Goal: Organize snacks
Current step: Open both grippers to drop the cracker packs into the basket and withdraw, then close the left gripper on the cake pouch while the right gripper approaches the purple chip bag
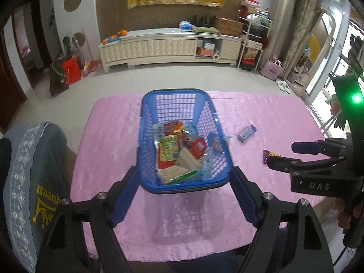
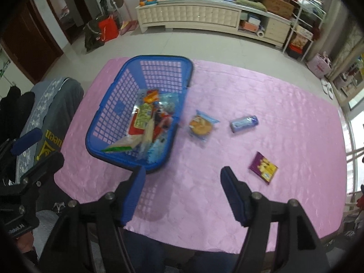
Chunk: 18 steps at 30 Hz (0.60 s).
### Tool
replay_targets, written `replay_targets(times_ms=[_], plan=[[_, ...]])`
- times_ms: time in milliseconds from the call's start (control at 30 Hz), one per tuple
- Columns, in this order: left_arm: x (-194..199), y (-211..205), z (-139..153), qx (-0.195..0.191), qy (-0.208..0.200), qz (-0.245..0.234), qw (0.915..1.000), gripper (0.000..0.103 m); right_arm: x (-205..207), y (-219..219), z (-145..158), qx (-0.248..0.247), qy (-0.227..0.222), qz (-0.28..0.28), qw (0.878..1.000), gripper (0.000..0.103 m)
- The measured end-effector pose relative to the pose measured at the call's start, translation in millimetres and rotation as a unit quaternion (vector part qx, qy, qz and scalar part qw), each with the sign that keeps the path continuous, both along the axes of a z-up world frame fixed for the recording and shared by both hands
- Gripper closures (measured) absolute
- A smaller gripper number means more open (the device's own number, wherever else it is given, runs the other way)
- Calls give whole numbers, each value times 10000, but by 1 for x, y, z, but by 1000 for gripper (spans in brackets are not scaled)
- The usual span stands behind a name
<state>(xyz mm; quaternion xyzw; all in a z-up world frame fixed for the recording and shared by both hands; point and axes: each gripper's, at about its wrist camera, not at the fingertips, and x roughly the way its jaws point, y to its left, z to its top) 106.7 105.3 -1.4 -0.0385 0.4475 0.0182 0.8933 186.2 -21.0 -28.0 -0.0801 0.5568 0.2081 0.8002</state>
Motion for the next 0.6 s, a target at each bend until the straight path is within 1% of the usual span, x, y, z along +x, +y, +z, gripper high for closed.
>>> replay_targets(times_ms=[133,300,433,600], plan=[[6,-23,-1,25,37,-106,9999,23,4,-29,5,31,-43,-130,9999,30],[18,-52,-7,58,138,-267,9995,22,11,-60,3,102,-12,-305,9995,30],[27,-76,-12,133,173,-447,9988,22,18,-86,-5,163,109,-415,9989,30],[42,-100,-26,104,304,-560,9979,22,28,-114,-20,126,179,-515,9984,30]])
